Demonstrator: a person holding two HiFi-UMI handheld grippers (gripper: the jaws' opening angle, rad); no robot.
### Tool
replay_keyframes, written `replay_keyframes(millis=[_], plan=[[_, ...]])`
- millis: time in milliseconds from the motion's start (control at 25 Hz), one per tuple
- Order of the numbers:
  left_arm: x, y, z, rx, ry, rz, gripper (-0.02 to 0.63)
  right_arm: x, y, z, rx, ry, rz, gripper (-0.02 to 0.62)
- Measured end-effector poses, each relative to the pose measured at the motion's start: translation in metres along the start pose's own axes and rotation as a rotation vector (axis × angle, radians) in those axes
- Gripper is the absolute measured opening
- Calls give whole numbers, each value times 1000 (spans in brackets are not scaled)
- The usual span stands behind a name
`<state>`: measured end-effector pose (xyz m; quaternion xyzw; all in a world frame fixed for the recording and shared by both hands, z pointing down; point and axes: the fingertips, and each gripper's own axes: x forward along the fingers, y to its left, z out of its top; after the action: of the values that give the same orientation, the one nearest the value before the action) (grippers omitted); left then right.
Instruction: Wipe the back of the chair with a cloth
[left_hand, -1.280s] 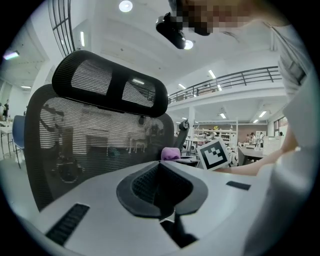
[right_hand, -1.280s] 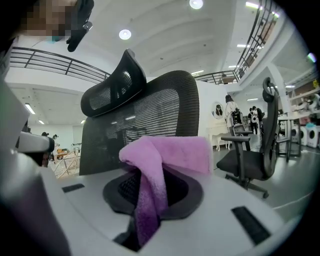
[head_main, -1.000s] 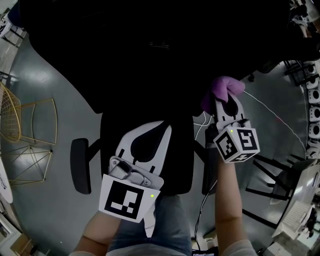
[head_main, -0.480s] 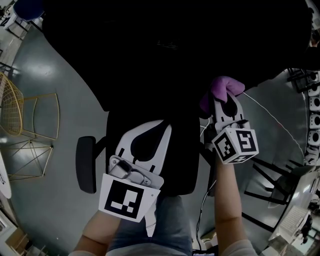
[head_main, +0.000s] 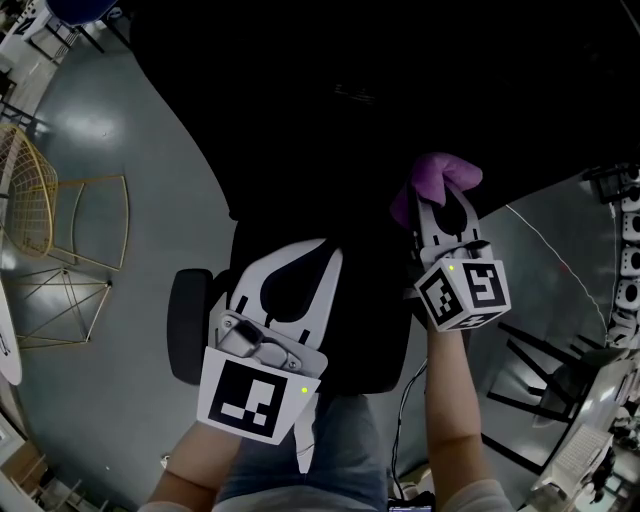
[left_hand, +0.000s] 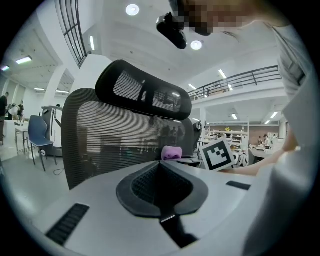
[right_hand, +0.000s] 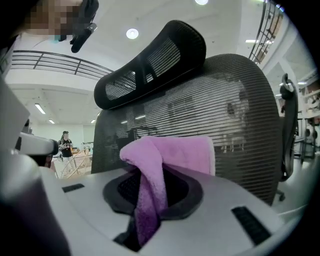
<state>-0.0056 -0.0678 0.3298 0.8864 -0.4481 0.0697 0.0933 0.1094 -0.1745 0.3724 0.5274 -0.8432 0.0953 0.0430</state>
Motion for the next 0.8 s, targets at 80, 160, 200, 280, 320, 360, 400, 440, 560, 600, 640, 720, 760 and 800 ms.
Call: replay_keyframes(millis=[80,160,200,280,320,360,400,440,560,600,640,720,760,800], plan=[[-4,5,-1,-1,1,8,9,5,9,0,1,-1,12,67],[-8,11,-2,-1,1,16,9,10,19,-1,0,-1,24,67],[-10,13,-2,-2,2,20,9,13,23,-1,0,-1,30,67],[-13,19,-2,-3,2,28,9,18,32,-1,1,1,43,67],[-14,22,-2,-3,1,32,9,20,37,-1,1,2,49,67],[-16,24,-2,-5,-1,37,9,23,41,-1,0,3,56,67],[-17,27,-1,-7,-2,42,9,25,46,-1,-1,4,62,67],[-18,29,-1,-9,-2,47,9,27,49,-1,-3,6,68,67],[-21,33,0,-11,-2,62,9,33,60,-1,-6,7,83,67],[-23,36,0,-12,-2,67,9,35,63,-1,-7,7,89,67],[-24,39,0,-12,-2,73,9,38,67,-1,-7,8,94,67],[-29,45,-1,-13,-1,84,9,42,76,-1,-7,8,105,67],[-31,48,-1,-15,-2,90,9,44,81,-1,-7,8,110,67],[-33,51,-1,-18,-2,96,9,46,86,-1,-7,8,117,67]])
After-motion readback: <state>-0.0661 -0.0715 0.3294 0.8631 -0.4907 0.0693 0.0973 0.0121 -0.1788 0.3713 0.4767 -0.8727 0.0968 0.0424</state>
